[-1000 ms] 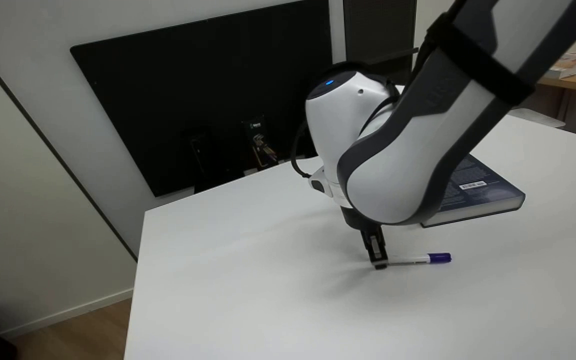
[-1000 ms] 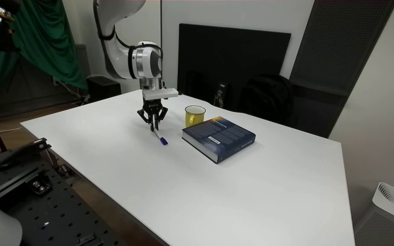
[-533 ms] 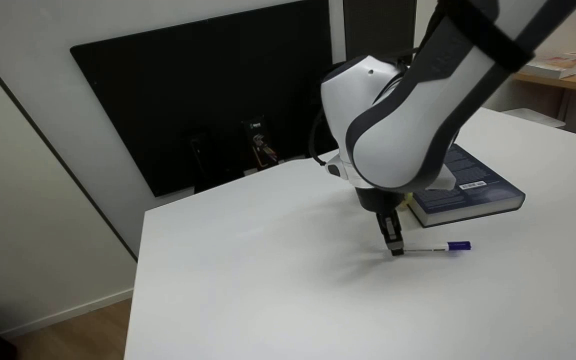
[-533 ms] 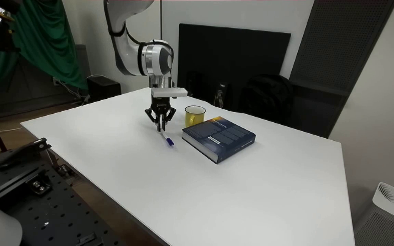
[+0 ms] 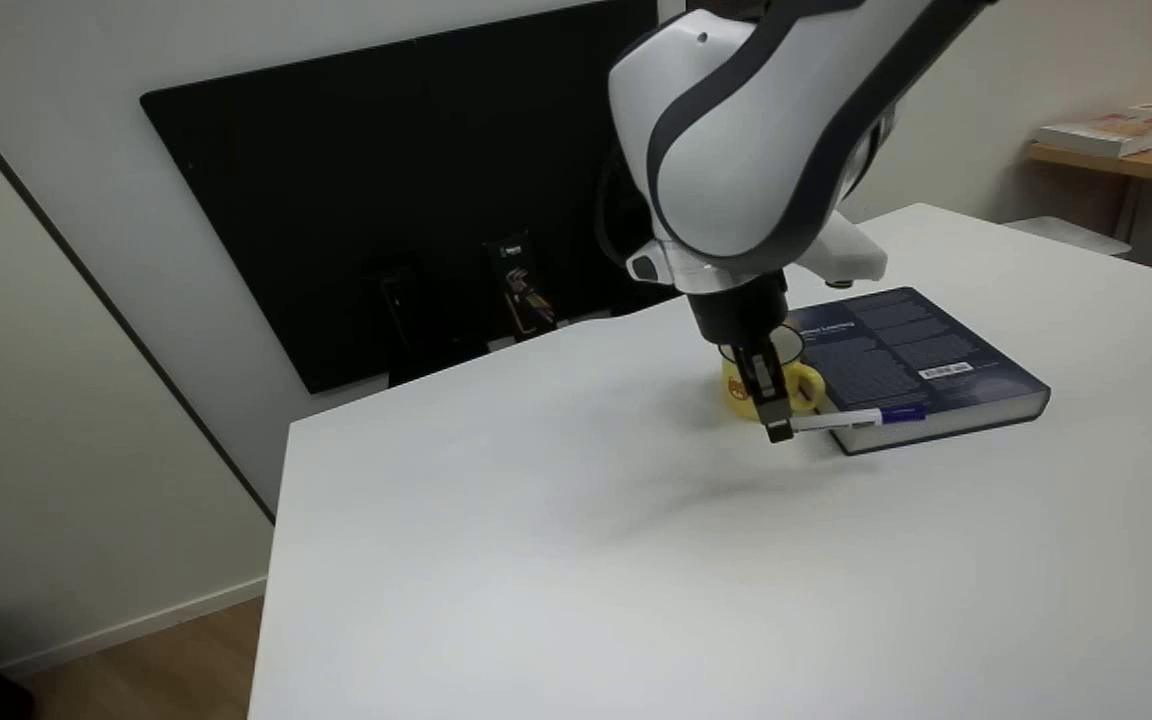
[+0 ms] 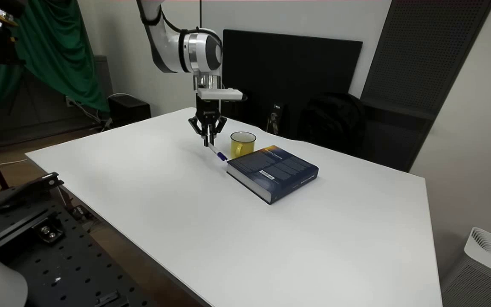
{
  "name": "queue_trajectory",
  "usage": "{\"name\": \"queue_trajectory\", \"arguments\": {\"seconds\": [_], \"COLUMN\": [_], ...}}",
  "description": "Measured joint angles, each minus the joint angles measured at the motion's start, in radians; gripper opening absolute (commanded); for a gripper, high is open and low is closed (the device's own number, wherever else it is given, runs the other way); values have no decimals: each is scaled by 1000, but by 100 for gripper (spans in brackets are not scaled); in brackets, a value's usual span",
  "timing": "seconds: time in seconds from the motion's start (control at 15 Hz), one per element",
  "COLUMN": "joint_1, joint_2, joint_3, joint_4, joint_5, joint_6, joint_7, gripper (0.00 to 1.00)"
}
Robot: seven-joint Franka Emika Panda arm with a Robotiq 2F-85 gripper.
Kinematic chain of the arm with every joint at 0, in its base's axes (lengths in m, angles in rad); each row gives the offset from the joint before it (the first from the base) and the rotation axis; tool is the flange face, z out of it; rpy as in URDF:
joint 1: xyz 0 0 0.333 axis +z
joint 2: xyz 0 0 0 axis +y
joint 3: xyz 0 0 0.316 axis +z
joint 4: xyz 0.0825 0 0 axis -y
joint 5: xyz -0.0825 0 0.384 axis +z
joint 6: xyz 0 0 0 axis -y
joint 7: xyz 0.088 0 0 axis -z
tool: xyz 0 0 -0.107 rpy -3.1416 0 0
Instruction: Put the marker in the mug
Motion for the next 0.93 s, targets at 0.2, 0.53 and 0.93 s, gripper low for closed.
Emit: {"name": "queue_trajectory", "arguments": {"seconds": [0.2,0.53,0.93], "joint_1": [0,0,-13], "joint_2": [-33,-94,-143], "joint_3": [8,10,-20], "joint_4": [22,40,20], "joint_5": [-1,-12,-44], "joint_6": [-27,-34,206], "joint_7": [-62,-139,-174], "gripper": [4,4,4]}}
